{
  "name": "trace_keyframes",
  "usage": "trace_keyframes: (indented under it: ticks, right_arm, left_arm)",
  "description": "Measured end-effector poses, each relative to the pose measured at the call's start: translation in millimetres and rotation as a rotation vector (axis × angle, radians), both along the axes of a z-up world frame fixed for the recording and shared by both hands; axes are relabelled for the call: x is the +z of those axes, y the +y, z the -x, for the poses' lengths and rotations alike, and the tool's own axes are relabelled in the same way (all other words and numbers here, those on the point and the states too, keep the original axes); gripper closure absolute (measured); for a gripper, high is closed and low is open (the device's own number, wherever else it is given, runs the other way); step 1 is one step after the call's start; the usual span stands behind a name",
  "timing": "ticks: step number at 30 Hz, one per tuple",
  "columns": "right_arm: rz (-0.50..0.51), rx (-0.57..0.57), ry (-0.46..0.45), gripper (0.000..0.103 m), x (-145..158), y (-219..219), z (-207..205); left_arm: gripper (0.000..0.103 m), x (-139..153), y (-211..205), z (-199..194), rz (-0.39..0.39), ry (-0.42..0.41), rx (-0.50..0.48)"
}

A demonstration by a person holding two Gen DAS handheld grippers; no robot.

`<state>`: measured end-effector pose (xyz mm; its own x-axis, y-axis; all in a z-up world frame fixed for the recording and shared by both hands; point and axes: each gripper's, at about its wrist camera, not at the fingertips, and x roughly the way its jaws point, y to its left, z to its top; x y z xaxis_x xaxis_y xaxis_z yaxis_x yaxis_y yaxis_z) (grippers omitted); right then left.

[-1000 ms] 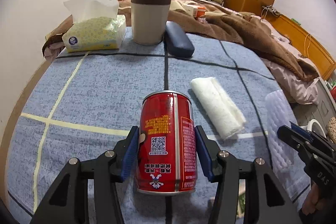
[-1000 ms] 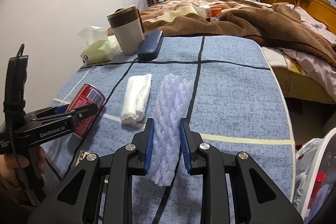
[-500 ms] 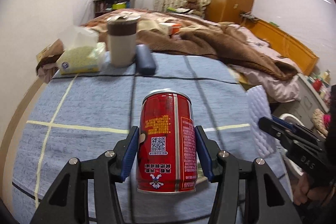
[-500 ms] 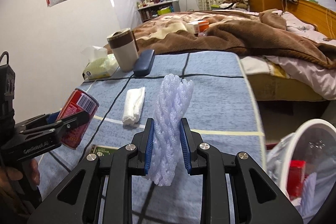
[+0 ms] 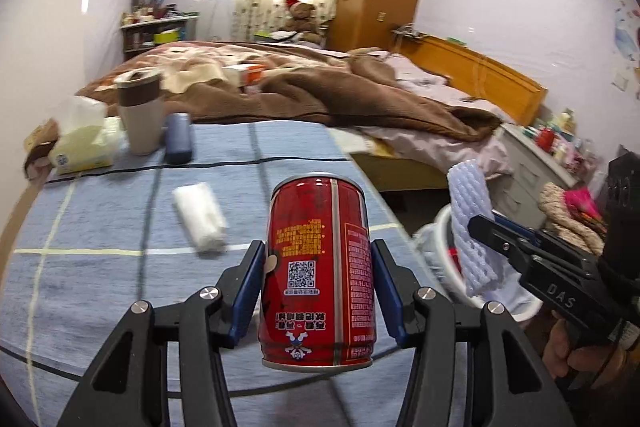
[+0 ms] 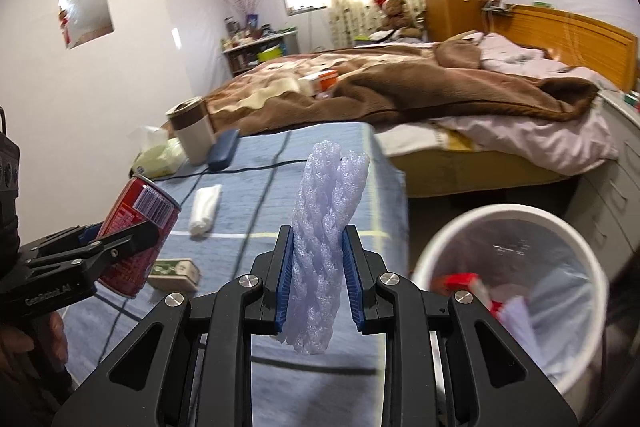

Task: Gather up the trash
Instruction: 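Carry the red can and foam net with both tools over the white bin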

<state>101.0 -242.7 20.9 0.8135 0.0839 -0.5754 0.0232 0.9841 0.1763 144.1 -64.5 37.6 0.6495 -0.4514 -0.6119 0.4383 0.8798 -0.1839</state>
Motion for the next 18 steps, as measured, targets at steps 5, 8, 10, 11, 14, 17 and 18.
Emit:
trace_keyframes:
  ticks: [5, 8, 10, 11, 14, 17, 18]
  right_arm:
    - [0.011, -0.071, -0.013, 0.078, 3.6, -27.0, 20.6]
    - [0.016, -0.109, -0.016, 0.078, 5.3, -40.9, 30.2]
    - [0.018, -0.138, -0.015, 0.078, 5.3, -50.5, 35.7]
    - [0.019, -0.149, -0.014, 0.078, 5.2, -54.4, 38.0]
    - [0.020, -0.186, -0.011, 0.078, 4.0, -67.8, 44.7]
    - [0.024, -0.213, -0.005, 0.078, 1.6, -77.0, 48.0]
    - [0.027, -0.222, -0.003, 0.078, 0.9, -80.8, 50.6]
  left_arm:
    - [0.048, 4.8, -35.1, 11.6, -0.003, -0.018, -0.072]
    - [0.048, 4.7, -59.2, 20.0, -0.013, -0.028, -0.115]
    - [0.048, 4.1, -73.5, 25.1, -0.014, -0.030, -0.145]
    - [0.048, 4.2, -81.0, 28.8, -0.019, -0.032, -0.156]
    - [0.048, 3.7, -102.2, 35.6, -0.038, -0.044, -0.191]
    - [0.048, 2.2, -120.0, 40.8, -0.040, -0.042, -0.224]
    - [0.048, 1.4, -125.9, 41.6, -0.043, -0.039, -0.235]
